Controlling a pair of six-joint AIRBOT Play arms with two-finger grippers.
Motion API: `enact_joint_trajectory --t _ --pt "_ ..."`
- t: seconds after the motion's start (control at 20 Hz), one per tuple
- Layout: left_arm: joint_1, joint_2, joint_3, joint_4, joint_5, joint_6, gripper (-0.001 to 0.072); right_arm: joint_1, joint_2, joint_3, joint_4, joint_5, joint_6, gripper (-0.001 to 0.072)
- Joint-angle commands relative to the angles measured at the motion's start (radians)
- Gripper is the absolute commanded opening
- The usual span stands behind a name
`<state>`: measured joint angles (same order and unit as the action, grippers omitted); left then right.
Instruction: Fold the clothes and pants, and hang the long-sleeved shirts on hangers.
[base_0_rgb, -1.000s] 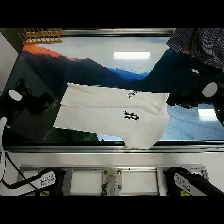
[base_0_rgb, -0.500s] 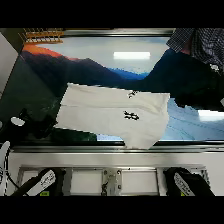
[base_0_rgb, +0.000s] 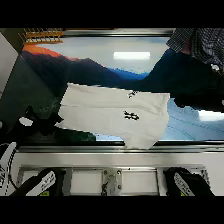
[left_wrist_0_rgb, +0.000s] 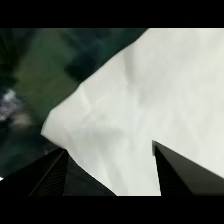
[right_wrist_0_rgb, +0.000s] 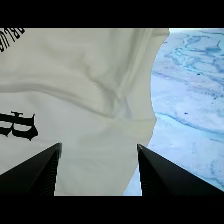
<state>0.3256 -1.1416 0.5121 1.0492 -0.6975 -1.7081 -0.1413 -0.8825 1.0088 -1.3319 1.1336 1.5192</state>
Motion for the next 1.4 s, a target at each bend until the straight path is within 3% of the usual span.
enact_joint_trajectory --t 0.0,0.15,0.25,0.3,0.45,0.65,0.95,1.35 --pt "-0.007 -0.020 -0.001 -0.005 0.007 -0.009 0.0552 0.000 0.001 0.000 0.011 0.001 0.004 0.0512" --pt "-0.007 -0.085 0.001 -0.069 -0.009 -0.002 0.0549 0.000 0.001 0.000 0.016 0.002 0.004 0.0513" --pt "-0.020 -0.088 0.006 -0.089 -0.002 0.004 0.0050 -0.001 0.002 0.000 0.008 0.002 0.004 0.0513" --pt "-0.028 -0.075 0.010 -0.077 -0.005 0.017 0.0006 -0.002 0.001 -0.001 -0.012 0.012 0.003 0.0514" --pt "-0.032 0.009 0.011 0.011 -0.082 0.037 0.0006 -0.060 0.001 -0.058 -0.045 0.118 0.000 0.0515" --pt "-0.031 0.123 0.003 0.166 -0.226 0.042 0.0006 -0.216 0.001 -0.350 0.010 0.175 0.019 0.0516" --pt "-0.031 0.245 -0.082 0.161 -0.219 0.044 0.0006 -0.163 -0.003 -0.669 0.219 0.015 -0.004 0.0514" --pt "-0.031 0.249 -0.084 0.161 -0.216 0.044 0.0006 0.132 -0.096 -0.686 0.352 -0.169 0.000 0.0512"
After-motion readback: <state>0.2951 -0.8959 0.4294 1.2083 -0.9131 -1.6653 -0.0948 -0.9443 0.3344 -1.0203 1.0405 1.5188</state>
